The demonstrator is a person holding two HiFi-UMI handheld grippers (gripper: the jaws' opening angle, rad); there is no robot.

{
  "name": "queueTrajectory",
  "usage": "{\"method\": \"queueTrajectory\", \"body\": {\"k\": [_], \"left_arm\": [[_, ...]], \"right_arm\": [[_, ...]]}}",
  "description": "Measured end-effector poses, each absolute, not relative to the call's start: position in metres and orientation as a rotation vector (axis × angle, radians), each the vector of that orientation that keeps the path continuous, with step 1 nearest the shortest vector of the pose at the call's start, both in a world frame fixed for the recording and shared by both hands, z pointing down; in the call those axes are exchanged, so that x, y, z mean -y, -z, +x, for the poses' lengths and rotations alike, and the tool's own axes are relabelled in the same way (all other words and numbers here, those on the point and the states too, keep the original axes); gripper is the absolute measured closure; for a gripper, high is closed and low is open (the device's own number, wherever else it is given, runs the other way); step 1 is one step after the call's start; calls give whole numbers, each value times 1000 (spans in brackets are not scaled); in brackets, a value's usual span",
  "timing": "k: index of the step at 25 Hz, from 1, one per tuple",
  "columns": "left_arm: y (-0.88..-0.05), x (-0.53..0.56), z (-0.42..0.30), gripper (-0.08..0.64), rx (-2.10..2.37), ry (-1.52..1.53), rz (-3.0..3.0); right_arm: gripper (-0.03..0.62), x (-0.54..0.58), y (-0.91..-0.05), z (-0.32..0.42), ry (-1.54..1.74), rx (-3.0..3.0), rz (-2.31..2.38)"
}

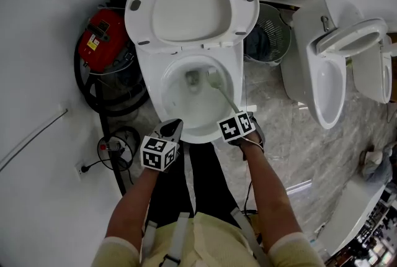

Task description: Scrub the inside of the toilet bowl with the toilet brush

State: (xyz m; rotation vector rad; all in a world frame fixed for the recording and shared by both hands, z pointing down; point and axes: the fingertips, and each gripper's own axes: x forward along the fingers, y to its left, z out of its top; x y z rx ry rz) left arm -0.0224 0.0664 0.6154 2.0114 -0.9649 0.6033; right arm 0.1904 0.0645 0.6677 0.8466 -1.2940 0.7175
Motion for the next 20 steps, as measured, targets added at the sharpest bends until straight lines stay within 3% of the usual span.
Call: {"method": "queueTrajectory", "body": {"k": [20], "left_arm": [[-613,-94,-22,546,991,-614,1989]], "right_arm": [[577,-121,-659,208,-456,1182,537]]}}
